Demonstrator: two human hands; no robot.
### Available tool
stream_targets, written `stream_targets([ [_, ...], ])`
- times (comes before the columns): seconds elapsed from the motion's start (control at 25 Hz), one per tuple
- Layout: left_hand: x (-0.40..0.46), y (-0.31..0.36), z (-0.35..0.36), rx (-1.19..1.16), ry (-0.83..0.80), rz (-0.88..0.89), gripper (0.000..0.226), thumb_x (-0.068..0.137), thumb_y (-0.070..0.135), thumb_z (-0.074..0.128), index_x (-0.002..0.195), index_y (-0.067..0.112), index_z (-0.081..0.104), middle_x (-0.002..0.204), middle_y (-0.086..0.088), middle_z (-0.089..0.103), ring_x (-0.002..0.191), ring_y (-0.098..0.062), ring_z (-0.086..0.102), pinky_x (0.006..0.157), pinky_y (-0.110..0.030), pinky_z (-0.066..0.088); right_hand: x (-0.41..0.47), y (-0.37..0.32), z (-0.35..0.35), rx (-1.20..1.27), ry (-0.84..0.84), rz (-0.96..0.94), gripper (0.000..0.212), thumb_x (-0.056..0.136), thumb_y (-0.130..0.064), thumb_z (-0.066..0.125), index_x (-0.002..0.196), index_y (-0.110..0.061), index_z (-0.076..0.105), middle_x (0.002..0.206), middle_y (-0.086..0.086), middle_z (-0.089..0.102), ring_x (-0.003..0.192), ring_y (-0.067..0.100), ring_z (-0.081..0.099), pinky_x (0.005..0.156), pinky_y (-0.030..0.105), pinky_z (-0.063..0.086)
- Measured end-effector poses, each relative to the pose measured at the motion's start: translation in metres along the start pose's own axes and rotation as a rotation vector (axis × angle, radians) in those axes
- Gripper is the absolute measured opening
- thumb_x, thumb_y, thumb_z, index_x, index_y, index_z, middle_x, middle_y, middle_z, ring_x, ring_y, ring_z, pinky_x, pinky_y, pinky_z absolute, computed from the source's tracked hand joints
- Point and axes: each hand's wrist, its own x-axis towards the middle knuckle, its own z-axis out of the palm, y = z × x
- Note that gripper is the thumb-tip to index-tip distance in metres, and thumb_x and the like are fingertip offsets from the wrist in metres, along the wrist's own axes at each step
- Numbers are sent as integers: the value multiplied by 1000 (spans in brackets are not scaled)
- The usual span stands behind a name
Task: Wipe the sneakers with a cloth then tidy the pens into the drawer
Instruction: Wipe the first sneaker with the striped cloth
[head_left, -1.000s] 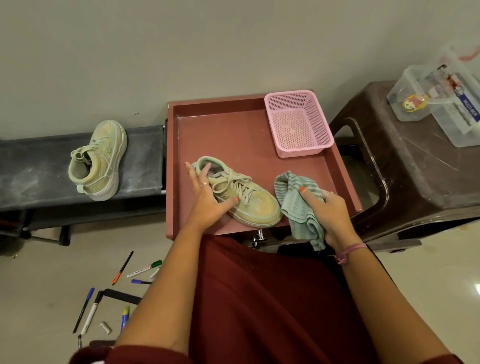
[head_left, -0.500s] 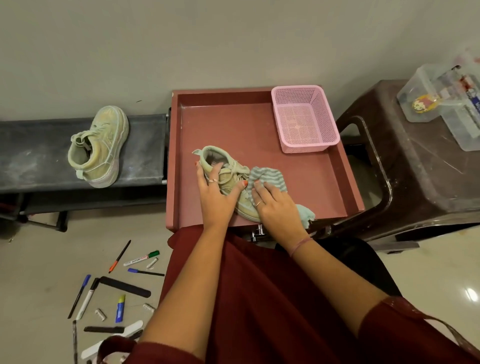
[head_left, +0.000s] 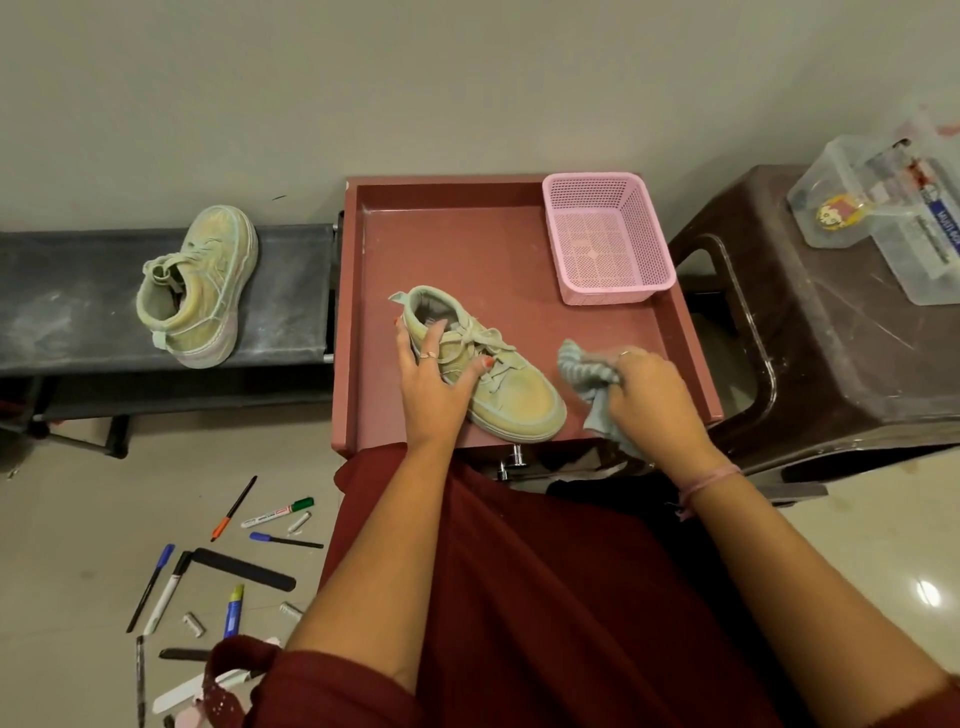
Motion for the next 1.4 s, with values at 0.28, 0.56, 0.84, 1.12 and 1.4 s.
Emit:
stream_targets([
  [0.28, 0, -2, -2, -17, -31, 14, 65, 83, 33, 74, 141, 25, 47, 162, -2, 2, 148, -17, 13, 114, -26, 23, -18, -22, 93, -632, -125, -375, 46, 84, -20, 56, 130, -18, 58, 136, -2, 56, 123, 25, 53, 74, 37, 48],
  [0.56, 0, -2, -1, -32, -40, -12, 65, 83, 33, 74, 141, 25, 46, 162, 0, 2, 148, -17, 14, 110, -24, 25, -14, -28, 29, -529, -210, -114, 20, 86, -8, 51, 95, -19, 65, 92, 0, 67, 86, 23, 62, 67, 30, 37],
  [0.84, 1, -3, 0, -25, -40, -1, 67, 83, 32, 74, 143, 26, 44, 162, -1, 1, 148, -18, 14, 111, -24, 24, -19, -44, 74, -401, 122, -231, 32, 76, -7, 61, 107, -12, 70, 104, 3, 67, 82, 25, 60, 55, 30, 44],
  [1.12, 1, -3, 0, -19, -30, -12, 68, 83, 32, 75, 143, 26, 43, 162, -1, 2, 148, -18, 15, 110, -24, 25, -5, -28, 62, -597, -194, -371, 34, 82, -15, 49, 101, -32, 72, 103, -13, 60, 92, 17, 53, 65, 30, 32],
  [1.4, 2, -6, 2, -30, -43, -25, 70, 83, 34, 75, 144, 29, 41, 162, 0, 0, 149, -18, 12, 115, -32, 26, -4, -19, 41, -162, 108, -22, 34, 86, -4, 51, 116, -13, 65, 123, 0, 56, 107, 26, 47, 76, 38, 42],
])
